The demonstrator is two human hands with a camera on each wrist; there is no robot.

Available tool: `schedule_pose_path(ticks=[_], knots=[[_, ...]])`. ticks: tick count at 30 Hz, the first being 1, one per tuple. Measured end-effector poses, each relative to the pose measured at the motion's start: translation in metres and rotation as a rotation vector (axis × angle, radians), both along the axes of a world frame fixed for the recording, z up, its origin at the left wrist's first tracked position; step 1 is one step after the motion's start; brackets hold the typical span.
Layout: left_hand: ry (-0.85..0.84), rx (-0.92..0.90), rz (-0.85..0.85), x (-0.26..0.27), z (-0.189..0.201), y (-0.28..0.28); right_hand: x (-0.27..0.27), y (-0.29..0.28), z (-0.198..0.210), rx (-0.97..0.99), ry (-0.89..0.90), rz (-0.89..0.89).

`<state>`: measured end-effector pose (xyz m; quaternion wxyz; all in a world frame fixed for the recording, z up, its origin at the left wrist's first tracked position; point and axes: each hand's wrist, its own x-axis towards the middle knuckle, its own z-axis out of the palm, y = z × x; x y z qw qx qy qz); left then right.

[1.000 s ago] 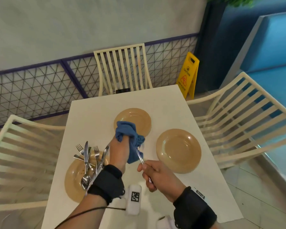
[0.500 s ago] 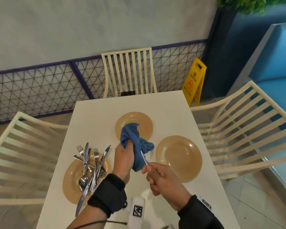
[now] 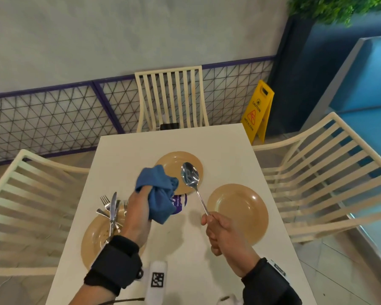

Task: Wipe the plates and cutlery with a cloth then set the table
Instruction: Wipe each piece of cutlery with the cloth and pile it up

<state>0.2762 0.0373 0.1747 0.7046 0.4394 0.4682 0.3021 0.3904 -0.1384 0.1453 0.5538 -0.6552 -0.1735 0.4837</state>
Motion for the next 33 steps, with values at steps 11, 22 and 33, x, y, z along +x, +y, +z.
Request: schedule_pose_path(ticks=[11,22,33], knots=[[0.169,0.011,-0.238,0.009,-0.007,-0.029,-0.041,0.054,0.005,0.045,0.045,0.094],[0.279,0.336,-0.514,-0.025,-0.006,-0.011,0.001,0.093,0.016,0.048,-0.292,-0.013],[0.309,0.271,-0.590,-0.045,-0.026,-0.022,-0.006,0.097,-0.016,0.005,-0.258,-0.167]])
